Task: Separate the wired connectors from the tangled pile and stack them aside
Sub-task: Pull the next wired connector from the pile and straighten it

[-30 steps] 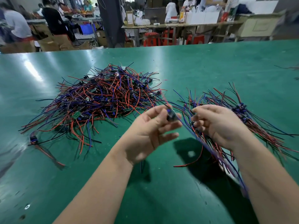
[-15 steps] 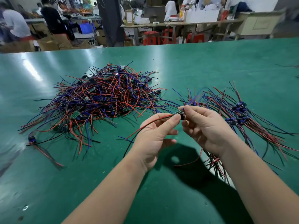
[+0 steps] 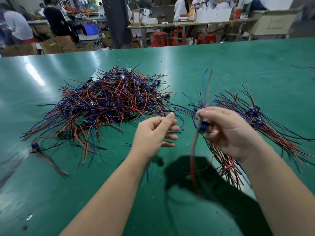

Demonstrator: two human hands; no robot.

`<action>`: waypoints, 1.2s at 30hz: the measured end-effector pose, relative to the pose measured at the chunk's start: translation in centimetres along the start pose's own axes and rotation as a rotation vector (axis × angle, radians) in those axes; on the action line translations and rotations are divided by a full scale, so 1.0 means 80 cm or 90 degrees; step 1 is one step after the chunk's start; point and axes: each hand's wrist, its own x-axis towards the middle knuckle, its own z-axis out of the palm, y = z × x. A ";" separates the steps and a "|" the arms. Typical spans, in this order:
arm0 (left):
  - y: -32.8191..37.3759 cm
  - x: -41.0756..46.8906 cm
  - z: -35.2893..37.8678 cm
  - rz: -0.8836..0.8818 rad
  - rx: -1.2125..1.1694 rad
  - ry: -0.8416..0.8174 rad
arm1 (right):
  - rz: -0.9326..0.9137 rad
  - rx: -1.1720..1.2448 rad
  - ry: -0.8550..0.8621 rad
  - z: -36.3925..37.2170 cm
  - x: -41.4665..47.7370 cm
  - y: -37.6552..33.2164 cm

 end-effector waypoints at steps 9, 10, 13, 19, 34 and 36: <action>-0.007 -0.012 0.012 -0.181 0.003 -0.168 | -0.106 -0.333 0.113 -0.004 0.005 0.017; -0.007 -0.013 0.010 -0.192 0.037 -0.206 | -0.113 -0.291 0.140 -0.007 0.006 0.012; -0.008 -0.020 0.010 -0.200 0.177 -0.342 | -0.132 -0.196 0.237 -0.020 0.008 -0.005; -0.005 -0.023 0.003 -0.234 0.280 -0.413 | -0.247 -0.027 0.370 -0.038 0.002 -0.023; 0.000 -0.002 0.000 -0.102 0.011 -0.082 | -0.359 -0.672 0.015 0.012 -0.007 0.027; 0.002 0.004 -0.011 -0.038 0.146 0.001 | -0.350 -0.640 0.108 0.001 -0.006 0.013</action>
